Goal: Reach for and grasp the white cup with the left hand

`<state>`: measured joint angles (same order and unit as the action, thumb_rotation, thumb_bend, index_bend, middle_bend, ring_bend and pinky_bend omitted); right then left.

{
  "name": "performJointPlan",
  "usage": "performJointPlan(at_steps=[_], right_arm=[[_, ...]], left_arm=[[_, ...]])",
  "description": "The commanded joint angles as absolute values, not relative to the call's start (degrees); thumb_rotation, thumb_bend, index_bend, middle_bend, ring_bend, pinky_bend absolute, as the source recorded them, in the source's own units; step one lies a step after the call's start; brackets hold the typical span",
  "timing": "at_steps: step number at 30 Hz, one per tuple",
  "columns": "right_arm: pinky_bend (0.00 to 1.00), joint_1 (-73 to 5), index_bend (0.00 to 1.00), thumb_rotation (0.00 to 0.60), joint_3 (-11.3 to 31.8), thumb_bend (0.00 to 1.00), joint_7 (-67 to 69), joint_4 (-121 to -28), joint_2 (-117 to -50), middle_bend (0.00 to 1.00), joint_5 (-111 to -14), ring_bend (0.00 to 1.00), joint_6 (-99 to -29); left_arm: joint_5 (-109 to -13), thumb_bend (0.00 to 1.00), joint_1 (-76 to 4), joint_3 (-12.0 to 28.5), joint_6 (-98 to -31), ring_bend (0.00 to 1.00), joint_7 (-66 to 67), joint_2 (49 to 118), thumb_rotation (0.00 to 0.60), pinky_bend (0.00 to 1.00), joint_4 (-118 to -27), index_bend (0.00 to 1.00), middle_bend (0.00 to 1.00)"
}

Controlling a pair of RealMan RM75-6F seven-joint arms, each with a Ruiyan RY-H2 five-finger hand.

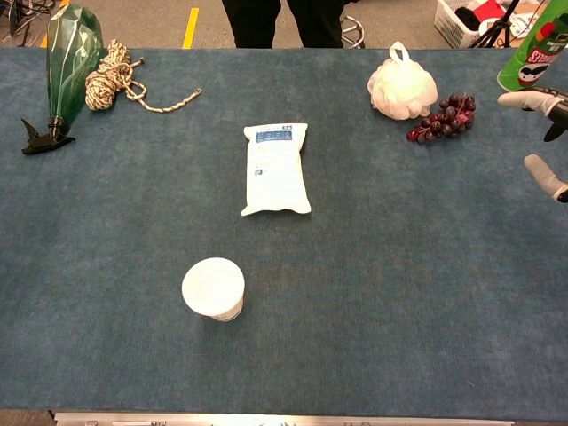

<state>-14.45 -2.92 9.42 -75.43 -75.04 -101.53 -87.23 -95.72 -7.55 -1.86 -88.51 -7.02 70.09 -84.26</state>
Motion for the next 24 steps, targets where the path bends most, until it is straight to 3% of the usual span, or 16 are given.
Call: performJointPlan(at_steps=[1, 8, 14, 18, 24], right_arm=[[0.4, -14.45, 0.19, 0.6, -2.91, 0.49, 9.4, -75.44, -75.04, 0.18, -101.52, 0.19, -87.21], [0.4, -14.41, 0.22, 0.6, -2.96, 0.49, 9.32, -75.5, -75.02, 0.19, -101.59, 0.19, -87.22], [0.4, -14.48, 0.22, 0.6, -2.92, 0.49, 8.99, -75.34, -75.28, 0.2, -101.27, 0.19, -86.67], [0.4, -14.49, 0.22, 0.6, -3.0, 0.49, 8.79, -75.35, -75.37, 0.2, -101.36, 0.19, -86.58], [0.4, -14.41, 0.22, 0.6, -2.71, 0.49, 9.52, -75.53, -74.89, 0.2, -101.18, 0.19, -87.11]], left_arm=[[-97.62, 0.92, -8.26, -3.89, -86.86, 0.09, -11.84, 68.04, 0.6, 0.85, -87.16, 0.0, 0.0], [-107.39, 0.93, -11.86, -10.89, -85.8, 0.1, -36.89, 60.89, 0.6, 0.85, -94.16, 0.0, 0.0], [-117.99, 0.94, -17.47, -16.68, -89.4, 0.1, -62.95, 57.23, 0.6, 0.85, -93.0, 0.0, 0.0], [-121.48, 0.95, -21.08, -17.6, -90.49, 0.11, -71.68, 58.58, 0.6, 0.86, -92.22, 0.0, 0.0], [-123.39, 0.96, -27.72, -17.37, -85.28, 0.13, -75.56, 61.51, 0.6, 0.87, -93.59, 0.0, 0.0]])
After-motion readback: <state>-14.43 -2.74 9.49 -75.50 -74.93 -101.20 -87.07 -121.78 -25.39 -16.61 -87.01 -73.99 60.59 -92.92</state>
